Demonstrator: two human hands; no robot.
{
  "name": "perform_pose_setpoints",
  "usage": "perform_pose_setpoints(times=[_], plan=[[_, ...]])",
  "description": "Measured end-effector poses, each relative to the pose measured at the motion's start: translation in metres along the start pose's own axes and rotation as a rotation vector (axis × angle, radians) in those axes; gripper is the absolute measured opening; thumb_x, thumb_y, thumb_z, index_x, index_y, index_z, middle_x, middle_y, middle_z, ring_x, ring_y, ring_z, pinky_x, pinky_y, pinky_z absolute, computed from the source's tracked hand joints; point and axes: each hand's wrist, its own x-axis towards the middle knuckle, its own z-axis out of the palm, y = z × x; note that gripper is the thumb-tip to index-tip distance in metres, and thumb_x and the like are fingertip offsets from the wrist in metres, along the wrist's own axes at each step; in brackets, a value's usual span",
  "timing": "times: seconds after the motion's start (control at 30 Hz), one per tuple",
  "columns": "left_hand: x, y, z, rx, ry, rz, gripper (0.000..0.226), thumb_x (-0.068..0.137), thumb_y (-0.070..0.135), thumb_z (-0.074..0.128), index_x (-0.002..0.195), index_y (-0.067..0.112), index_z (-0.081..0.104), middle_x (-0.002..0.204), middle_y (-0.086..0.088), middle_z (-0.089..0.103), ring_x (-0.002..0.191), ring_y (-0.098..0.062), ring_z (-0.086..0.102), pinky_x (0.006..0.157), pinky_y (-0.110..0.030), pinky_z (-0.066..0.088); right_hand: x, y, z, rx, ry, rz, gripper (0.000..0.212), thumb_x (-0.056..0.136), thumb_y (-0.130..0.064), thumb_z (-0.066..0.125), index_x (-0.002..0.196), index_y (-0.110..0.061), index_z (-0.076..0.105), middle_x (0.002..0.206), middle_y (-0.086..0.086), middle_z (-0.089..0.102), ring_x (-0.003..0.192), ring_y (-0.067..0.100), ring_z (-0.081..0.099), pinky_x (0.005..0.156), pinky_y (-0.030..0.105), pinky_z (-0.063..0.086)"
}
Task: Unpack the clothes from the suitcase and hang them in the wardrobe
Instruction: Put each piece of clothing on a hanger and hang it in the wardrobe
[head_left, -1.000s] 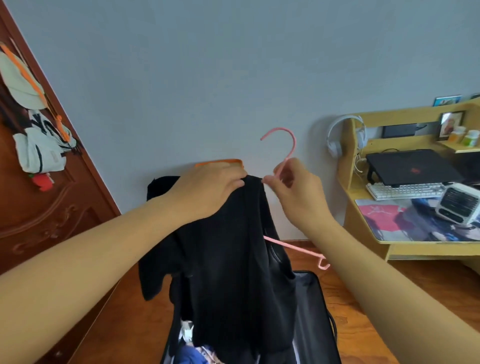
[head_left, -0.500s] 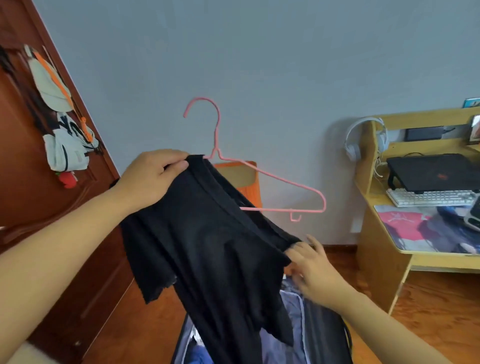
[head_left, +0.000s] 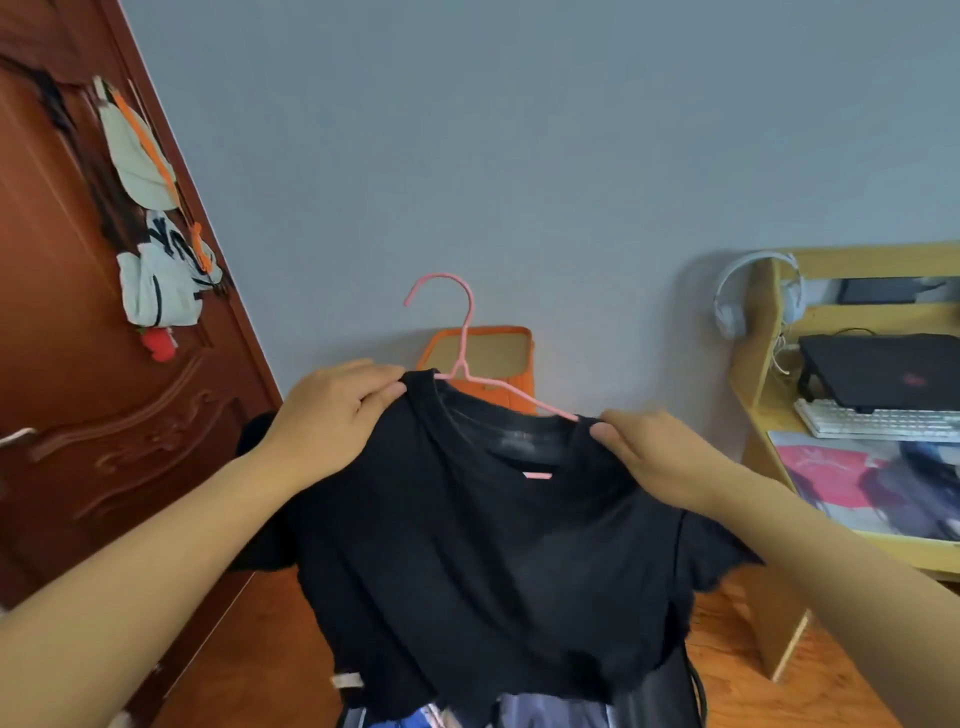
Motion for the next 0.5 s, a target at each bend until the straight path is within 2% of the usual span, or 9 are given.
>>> perform_pose_setpoints(times=[0.03, 0.1, 0.17, 0.27, 0.33, 0.4, 0.47, 0.5], plan=[[0.0, 0.003, 0.001, -0.017, 0.018, -0.003, 0.025, 0.103, 0.025, 0.057, 0.12, 0.018, 0.074, 0.104, -0.004, 0.075, 0.097, -0.024, 0.067, 0.082, -0.043, 0.056, 0.0, -0.002, 0.0, -0.032, -0.029, 0.016, 0.041, 0.101, -0.051, 0.029, 0.077, -0.02, 0.043, 0.071, -0.003, 0.055, 0.07, 0.025, 0.054, 0.068, 0.04, 0.041], [0.002, 0.006, 0.004, -0.047, 0.049, -0.006, 0.023, 0.103, 0.027, 0.057, 0.119, 0.023, 0.074, 0.103, -0.002, 0.075, 0.095, -0.023, 0.068, 0.081, -0.043, 0.056, 0.002, -0.011, 0.0, -0.042, -0.011, -0.004, 0.039, 0.105, -0.044, 0.032, 0.078, -0.017, 0.039, 0.067, -0.002, 0.052, 0.064, 0.025, 0.05, 0.066, 0.043, 0.041], [0.006, 0.011, 0.008, -0.038, 0.038, 0.041, 0.025, 0.104, 0.037, 0.051, 0.117, 0.03, 0.071, 0.096, 0.001, 0.073, 0.089, -0.021, 0.067, 0.076, -0.042, 0.056, 0.004, -0.02, 0.0, -0.034, 0.044, -0.069, 0.036, 0.106, -0.04, 0.034, 0.08, -0.015, 0.039, 0.066, -0.003, 0.05, 0.063, 0.025, 0.047, 0.064, 0.042, 0.039], [0.007, 0.026, 0.009, 0.064, 0.027, 0.169, 0.036, 0.103, 0.045, 0.041, 0.112, 0.026, 0.07, 0.079, 0.008, 0.059, 0.071, -0.017, 0.058, 0.06, -0.041, 0.053, 0.007, -0.026, -0.005, -0.011, 0.06, -0.089, 0.035, 0.106, -0.039, 0.035, 0.083, -0.013, 0.042, 0.068, -0.001, 0.053, 0.064, 0.023, 0.049, 0.063, 0.04, 0.037], [0.0, 0.023, 0.005, 0.194, 0.08, 0.171, 0.04, 0.105, 0.046, 0.039, 0.119, 0.025, 0.069, 0.085, 0.007, 0.06, 0.074, -0.019, 0.059, 0.059, -0.041, 0.054, 0.004, -0.024, -0.012, 0.061, 0.125, -0.046, 0.031, 0.105, -0.035, 0.039, 0.083, -0.014, 0.045, 0.068, -0.004, 0.053, 0.065, 0.021, 0.05, 0.063, 0.038, 0.036], [-0.016, 0.006, 0.008, 0.276, 0.154, -0.002, 0.042, 0.106, 0.045, 0.038, 0.134, 0.023, 0.06, 0.106, -0.001, 0.063, 0.092, -0.024, 0.062, 0.073, -0.044, 0.055, 0.0, -0.019, -0.021, 0.122, 0.236, 0.007, 0.028, 0.105, -0.03, 0.043, 0.08, -0.018, 0.047, 0.065, -0.006, 0.052, 0.065, 0.021, 0.051, 0.063, 0.039, 0.036], [-0.036, -0.009, 0.018, 0.076, 0.199, -0.36, 0.04, 0.109, 0.041, 0.039, 0.141, 0.021, 0.049, 0.125, -0.005, 0.059, 0.109, -0.026, 0.058, 0.087, -0.045, 0.052, -0.002, -0.014, -0.03, 0.159, 0.289, 0.016, 0.028, 0.104, -0.028, 0.045, 0.076, -0.021, 0.046, 0.064, -0.005, 0.053, 0.065, 0.02, 0.053, 0.065, 0.037, 0.037], [-0.043, -0.017, 0.025, -0.087, 0.203, -0.503, 0.036, 0.109, 0.037, 0.039, 0.136, 0.017, 0.052, 0.124, -0.005, 0.061, 0.109, -0.028, 0.058, 0.088, -0.044, 0.048, -0.001, -0.01, -0.033, 0.166, 0.281, 0.015, 0.028, 0.104, -0.028, 0.046, 0.076, -0.022, 0.046, 0.065, -0.004, 0.054, 0.066, 0.019, 0.054, 0.066, 0.036, 0.038]])
